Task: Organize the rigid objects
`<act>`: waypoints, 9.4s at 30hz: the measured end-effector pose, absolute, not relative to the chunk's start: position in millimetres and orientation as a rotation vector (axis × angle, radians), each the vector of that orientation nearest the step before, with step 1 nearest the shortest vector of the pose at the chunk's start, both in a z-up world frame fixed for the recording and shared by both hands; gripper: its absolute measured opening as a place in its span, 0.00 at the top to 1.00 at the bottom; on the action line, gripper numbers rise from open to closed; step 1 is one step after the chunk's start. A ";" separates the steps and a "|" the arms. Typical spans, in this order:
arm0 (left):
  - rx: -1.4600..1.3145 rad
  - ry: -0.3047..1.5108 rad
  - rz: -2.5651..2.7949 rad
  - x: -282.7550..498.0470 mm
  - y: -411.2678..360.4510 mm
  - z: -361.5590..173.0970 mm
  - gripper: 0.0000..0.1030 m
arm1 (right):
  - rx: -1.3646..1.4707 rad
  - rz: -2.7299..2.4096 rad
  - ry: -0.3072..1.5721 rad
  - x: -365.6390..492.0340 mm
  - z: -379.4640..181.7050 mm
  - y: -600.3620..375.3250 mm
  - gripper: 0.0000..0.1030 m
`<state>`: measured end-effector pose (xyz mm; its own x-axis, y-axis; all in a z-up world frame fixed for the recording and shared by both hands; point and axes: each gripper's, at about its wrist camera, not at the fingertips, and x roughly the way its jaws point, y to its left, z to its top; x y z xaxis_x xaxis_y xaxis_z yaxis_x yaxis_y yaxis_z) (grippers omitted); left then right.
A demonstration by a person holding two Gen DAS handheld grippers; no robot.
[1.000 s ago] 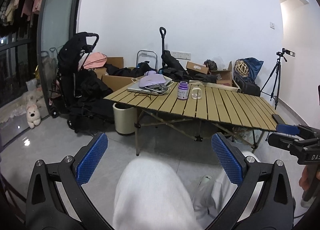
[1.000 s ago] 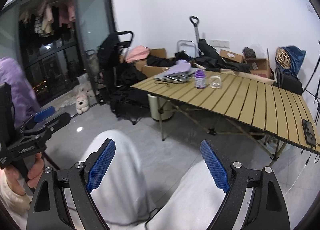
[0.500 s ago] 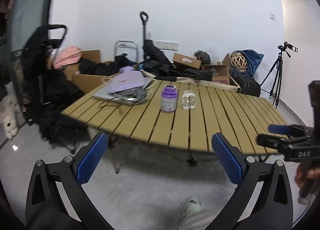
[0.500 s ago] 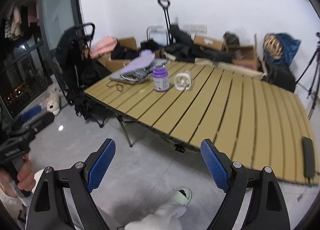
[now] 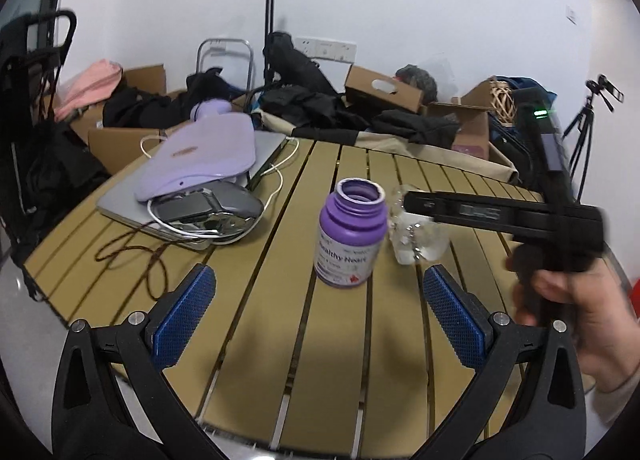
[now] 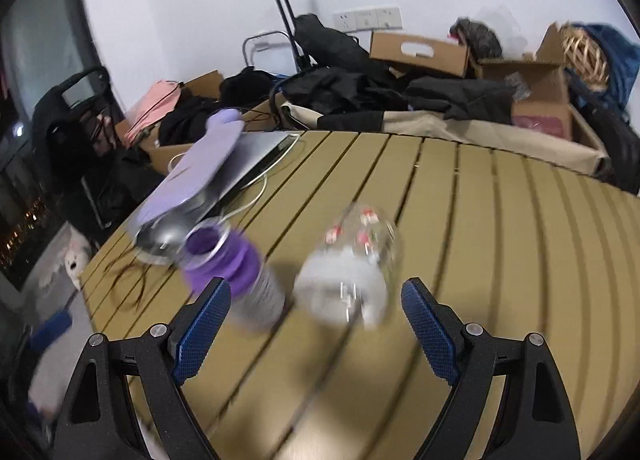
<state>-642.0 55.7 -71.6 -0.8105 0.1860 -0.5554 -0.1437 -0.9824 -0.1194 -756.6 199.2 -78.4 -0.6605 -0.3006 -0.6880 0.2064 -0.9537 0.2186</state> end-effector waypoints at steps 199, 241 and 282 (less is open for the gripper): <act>-0.725 -0.080 2.894 -524.0 80.7 13.5 0.00 | 1.085 -2.621 -0.073 -542.5 -11.7 293.4 0.15; -0.439 -0.077 3.089 28.8 1.8 27.6 0.00 | 0.674 -2.651 -0.028 10.4 10.1 225.0 0.15; -0.419 -0.084 3.080 36.2 4.1 32.4 0.00 | 0.654 -2.654 -0.051 12.7 12.0 237.3 0.15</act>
